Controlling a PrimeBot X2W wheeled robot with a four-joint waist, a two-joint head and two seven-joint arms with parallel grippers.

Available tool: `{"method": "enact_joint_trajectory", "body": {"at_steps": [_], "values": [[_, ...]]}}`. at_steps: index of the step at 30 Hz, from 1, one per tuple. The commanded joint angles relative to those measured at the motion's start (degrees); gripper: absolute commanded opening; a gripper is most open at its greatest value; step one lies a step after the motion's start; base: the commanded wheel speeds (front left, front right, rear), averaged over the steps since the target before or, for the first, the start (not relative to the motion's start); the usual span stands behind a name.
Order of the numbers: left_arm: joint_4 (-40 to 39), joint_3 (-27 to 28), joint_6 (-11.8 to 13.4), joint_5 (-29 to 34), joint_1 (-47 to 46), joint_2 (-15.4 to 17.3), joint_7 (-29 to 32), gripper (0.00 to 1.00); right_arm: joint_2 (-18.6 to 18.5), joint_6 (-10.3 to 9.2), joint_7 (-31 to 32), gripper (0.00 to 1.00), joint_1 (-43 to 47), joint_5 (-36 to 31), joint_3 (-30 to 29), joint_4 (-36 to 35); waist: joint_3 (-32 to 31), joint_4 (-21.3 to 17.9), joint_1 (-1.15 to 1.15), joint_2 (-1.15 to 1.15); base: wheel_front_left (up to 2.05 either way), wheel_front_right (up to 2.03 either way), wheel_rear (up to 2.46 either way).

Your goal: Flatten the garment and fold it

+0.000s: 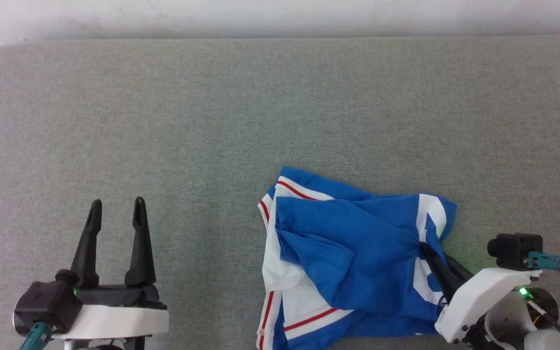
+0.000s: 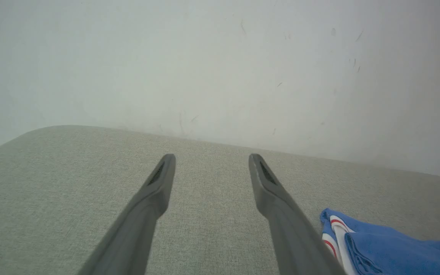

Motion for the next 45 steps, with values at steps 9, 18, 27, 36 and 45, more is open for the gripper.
{"method": "enact_joint_trajectory", "body": {"at_steps": [9, 18, 27, 36, 45], "values": [[-0.52, -0.36, -0.03, 0.93, -0.77, -0.01, -0.27, 1.00, 0.33, -0.06, 1.23, 0.00, -4.17, -4.64, -1.25, -1.30, -0.50, -5.06, 0.00, 0.00, 0.00, 0.00, 0.00], [-1.13, -0.42, -0.02, 2.01, -1.43, 1.34, -0.23, 1.00, -1.56, -0.06, 7.10, 0.00, -11.21, -12.79, -1.49, -3.47, 0.50, -11.81, 0.00, 0.00, 0.00, 0.00, 0.00], [-2.48, -1.30, -0.26, 3.02, -3.80, 3.78, 1.93, 1.00, -10.18, -0.06, 10.87, 0.00, -21.35, -13.21, -0.07, 0.23, 3.54, -18.88, 0.00, 0.00, 0.00, 0.00, 0.00], [-4.75, -2.34, -0.41, 4.21, -6.84, 5.80, 4.39, 1.00, -21.44, -0.06, 9.62, 0.00, -30.38, -17.22, -2.99, 6.25, 8.98, -20.32, 0.00, 0.00, 0.00, 0.00, 0.00], [-8.31, -3.22, -0.39, 6.30, -11.57, 8.08, 6.10, 1.00, -29.64, -0.06, 7.56, 0.00, -36.76, -19.41, -7.91, 11.48, 17.47, -18.82, 0.00, 0.00, 0.00, 0.00, 0.00]]}}
